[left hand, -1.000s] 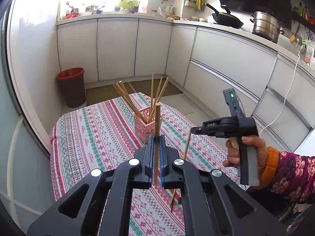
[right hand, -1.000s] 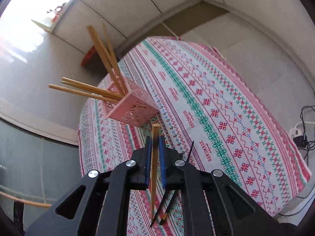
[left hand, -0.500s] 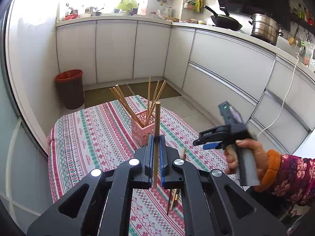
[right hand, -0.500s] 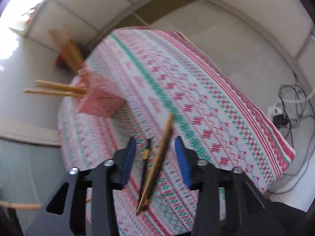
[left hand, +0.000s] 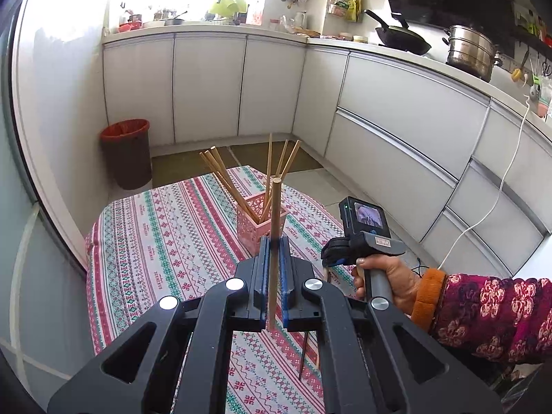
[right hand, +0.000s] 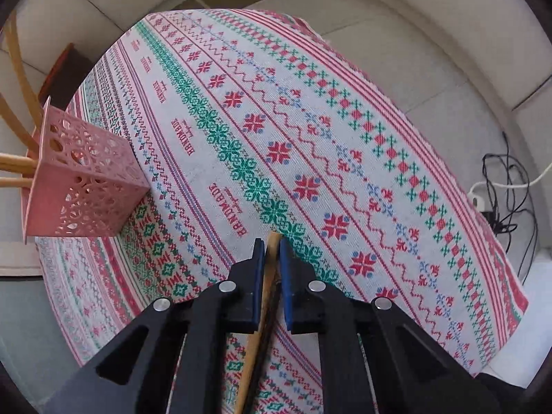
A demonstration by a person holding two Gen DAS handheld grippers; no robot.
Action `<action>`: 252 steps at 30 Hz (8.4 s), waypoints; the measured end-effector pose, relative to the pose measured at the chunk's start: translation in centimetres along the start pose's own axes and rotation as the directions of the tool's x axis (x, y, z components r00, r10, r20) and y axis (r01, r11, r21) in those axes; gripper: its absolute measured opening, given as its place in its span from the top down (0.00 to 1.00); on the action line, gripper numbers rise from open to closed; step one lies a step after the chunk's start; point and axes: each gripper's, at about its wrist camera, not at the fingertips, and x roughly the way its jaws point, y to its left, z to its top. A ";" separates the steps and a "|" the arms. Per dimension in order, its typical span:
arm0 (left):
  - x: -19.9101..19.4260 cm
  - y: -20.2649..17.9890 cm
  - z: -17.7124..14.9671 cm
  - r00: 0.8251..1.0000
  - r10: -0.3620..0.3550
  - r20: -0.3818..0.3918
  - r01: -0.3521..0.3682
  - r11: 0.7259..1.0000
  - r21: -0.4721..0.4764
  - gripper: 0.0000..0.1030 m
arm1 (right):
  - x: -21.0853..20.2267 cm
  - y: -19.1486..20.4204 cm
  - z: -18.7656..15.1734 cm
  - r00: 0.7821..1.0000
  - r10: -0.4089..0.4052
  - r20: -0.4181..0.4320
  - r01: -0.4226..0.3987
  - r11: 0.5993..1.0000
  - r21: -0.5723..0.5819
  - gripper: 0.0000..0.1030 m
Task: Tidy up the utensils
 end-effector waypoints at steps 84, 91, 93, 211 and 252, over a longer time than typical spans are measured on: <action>5.9 0.1 8.5 0.957 0.272 0.100 -0.249 0.949 -0.194 0.18 | -27.5 5.5 -4.8 0.684 0.290 0.670 0.116 0.863 -0.492 0.23; 7.2 0.0 6.3 0.966 0.259 0.007 -0.254 0.954 -0.160 0.07 | -26.9 1.8 -6.6 0.654 0.244 0.716 0.103 0.909 -0.404 0.06; 9.5 -0.3 5.4 0.970 0.213 -0.115 -0.225 0.969 -0.100 0.07 | -25.9 0.4 -7.0 0.670 0.232 0.706 0.089 0.918 -0.386 0.06; 8.7 4.0 10.5 0.980 0.189 0.058 -0.159 0.928 -0.338 0.66 | -27.7 8.2 -0.4 0.717 0.421 0.556 -0.161 0.876 -0.455 0.96; 3.5 -4.1 6.5 0.885 0.417 0.206 -0.380 0.904 -0.194 0.07 | -29.7 -0.9 -9.5 0.599 0.189 0.778 0.036 0.965 -0.262 0.06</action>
